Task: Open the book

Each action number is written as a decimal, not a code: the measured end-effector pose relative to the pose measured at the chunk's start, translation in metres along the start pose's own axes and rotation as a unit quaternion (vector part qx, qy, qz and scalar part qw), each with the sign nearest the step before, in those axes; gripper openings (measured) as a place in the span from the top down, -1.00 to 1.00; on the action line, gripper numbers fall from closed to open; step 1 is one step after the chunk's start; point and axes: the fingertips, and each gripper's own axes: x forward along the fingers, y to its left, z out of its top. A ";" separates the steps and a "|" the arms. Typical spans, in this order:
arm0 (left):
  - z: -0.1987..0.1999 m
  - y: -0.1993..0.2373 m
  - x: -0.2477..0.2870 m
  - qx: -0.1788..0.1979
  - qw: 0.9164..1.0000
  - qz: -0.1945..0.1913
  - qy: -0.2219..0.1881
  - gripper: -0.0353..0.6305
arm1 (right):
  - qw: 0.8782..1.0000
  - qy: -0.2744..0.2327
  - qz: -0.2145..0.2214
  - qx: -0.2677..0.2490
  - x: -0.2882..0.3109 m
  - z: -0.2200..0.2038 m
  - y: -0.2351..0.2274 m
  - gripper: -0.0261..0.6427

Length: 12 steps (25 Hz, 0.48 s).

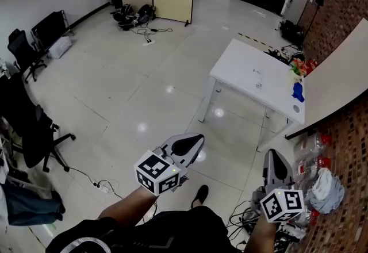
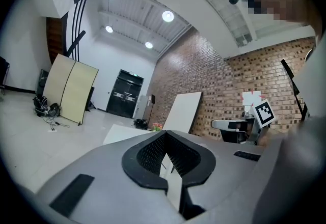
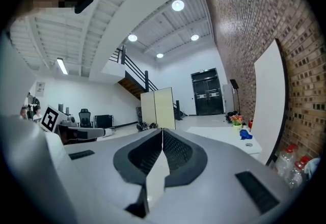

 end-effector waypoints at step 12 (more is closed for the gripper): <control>0.030 0.069 0.168 0.028 0.999 0.033 0.009 0.91 | 1.000 -0.005 0.019 -0.004 0.152 0.026 -0.130 0.92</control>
